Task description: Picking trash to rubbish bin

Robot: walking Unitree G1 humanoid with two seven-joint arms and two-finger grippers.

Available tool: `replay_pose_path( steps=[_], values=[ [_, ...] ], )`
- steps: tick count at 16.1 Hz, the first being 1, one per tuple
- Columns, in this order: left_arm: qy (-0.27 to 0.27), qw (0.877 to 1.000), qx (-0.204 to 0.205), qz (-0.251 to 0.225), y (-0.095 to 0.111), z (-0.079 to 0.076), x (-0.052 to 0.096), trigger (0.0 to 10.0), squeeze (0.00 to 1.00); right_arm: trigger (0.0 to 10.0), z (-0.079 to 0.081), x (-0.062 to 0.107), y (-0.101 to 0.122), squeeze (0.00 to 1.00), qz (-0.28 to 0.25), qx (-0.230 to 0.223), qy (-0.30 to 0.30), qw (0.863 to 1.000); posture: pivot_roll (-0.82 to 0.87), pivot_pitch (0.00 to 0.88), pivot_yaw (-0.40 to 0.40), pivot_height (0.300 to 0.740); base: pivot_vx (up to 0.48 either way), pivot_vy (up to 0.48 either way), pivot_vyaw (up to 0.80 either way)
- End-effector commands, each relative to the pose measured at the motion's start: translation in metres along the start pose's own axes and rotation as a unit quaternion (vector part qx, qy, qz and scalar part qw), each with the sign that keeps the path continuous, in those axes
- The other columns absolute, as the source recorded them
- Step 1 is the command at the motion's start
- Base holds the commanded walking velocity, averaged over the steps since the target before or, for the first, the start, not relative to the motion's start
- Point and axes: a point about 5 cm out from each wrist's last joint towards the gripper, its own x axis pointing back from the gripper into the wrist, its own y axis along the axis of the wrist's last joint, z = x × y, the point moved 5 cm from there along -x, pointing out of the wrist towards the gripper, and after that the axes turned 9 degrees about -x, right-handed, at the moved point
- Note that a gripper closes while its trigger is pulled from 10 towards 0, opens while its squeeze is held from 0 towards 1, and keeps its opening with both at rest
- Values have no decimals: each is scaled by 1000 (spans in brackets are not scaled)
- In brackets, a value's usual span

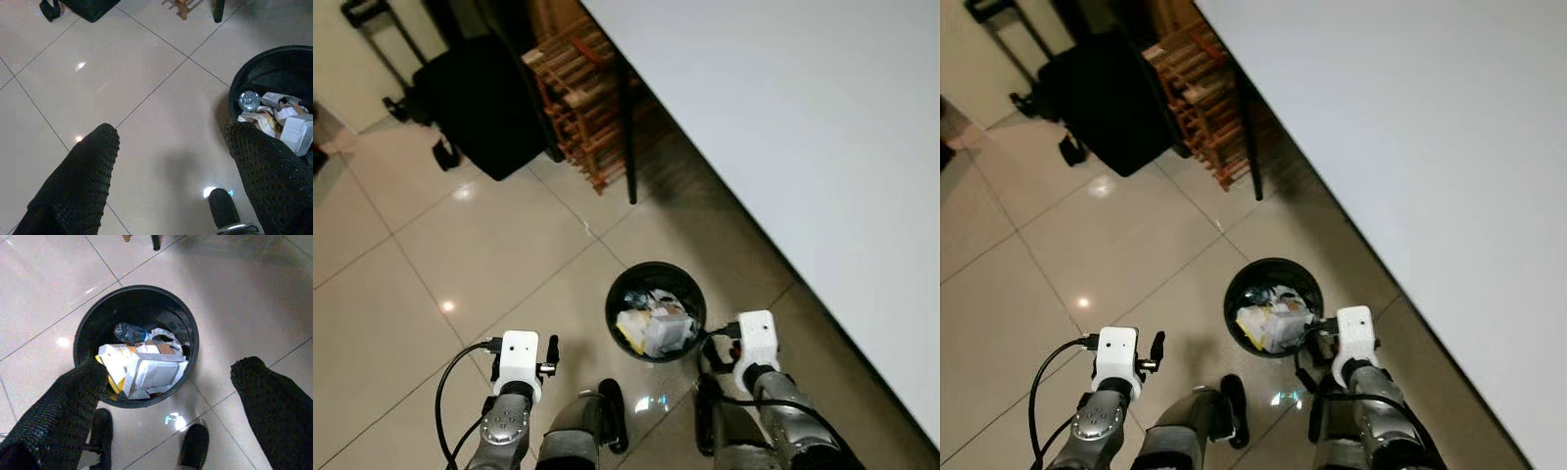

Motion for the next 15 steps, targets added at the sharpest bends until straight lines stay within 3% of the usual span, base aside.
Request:
replay_pose_path(
  steps=[1,15],
  values=[
    [5,1000,1,30,-19,5,8,10000,0,10000,1,4,-14,0,17,-9,-4,1000,43,342,109,740,0,311,0],
    [5,1000,5,27,-16,4,7,10000,0,10000,2,3,-14,0,19,-7,0,1000,41,336,106,740,0,289,0]
  ],
)
